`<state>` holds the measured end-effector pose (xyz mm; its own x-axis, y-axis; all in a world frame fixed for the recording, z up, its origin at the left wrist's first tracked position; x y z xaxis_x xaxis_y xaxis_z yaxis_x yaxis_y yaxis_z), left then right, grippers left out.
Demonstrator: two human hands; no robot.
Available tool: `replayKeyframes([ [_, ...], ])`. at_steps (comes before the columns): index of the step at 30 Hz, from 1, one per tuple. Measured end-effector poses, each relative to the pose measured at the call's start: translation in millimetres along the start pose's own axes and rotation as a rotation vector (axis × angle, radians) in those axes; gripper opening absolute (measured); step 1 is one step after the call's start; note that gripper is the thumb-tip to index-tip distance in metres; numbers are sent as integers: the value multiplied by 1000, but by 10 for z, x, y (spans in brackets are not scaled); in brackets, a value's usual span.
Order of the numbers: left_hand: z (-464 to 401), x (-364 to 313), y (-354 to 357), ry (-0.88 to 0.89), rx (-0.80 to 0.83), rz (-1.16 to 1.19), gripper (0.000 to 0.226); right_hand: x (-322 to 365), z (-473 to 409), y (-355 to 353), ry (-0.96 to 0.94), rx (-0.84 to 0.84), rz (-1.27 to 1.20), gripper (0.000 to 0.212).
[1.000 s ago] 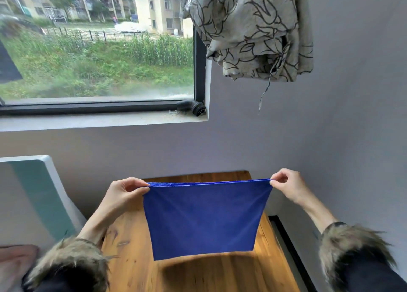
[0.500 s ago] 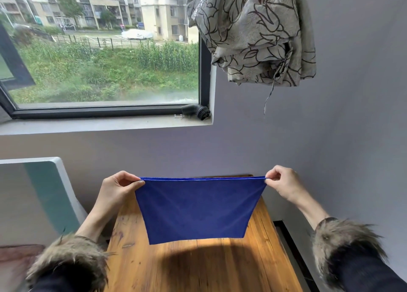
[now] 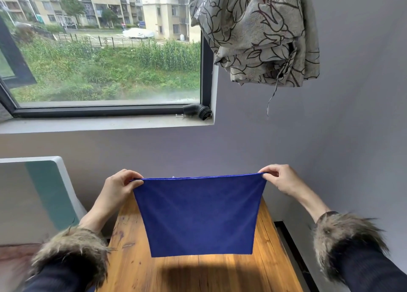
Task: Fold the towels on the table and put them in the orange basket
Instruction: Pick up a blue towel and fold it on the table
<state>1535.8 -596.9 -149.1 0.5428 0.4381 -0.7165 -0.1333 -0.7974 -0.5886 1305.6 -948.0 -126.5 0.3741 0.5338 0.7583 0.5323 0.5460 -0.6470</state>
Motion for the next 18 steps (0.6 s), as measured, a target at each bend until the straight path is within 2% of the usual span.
replayKeyframes([
  [3, -13, 53, 34, -24, 31, -30, 17, -16, -44, 23, 4, 35, 44, 23],
  [6, -75, 85, 107, -104, 41, -27, 15, -12, -158, 102, 26, -2, 99, 22],
  [10, -223, 61, 219, -199, -48, 27, 14, 28, -391, 219, 36, -96, 157, 19],
  [15, -401, -17, 232, -176, -145, 107, 9, 125, -550, 233, -18, -291, 70, 18],
  [18, -400, -35, 212, -144, -146, 124, 9, 142, -512, 230, -54, -343, 36, 20],
])
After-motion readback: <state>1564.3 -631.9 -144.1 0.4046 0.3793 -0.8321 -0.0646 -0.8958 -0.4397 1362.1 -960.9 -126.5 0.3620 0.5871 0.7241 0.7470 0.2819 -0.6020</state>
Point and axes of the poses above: each hand's wrist, its own z-axis away from the middle knuckle, its own y-axis out of the palm, x = y × z, the point moved 1 cm from there along -z, towards the middle knuckle, and after that the axes turned 6 degrees about -x, right-handed, at the moved point
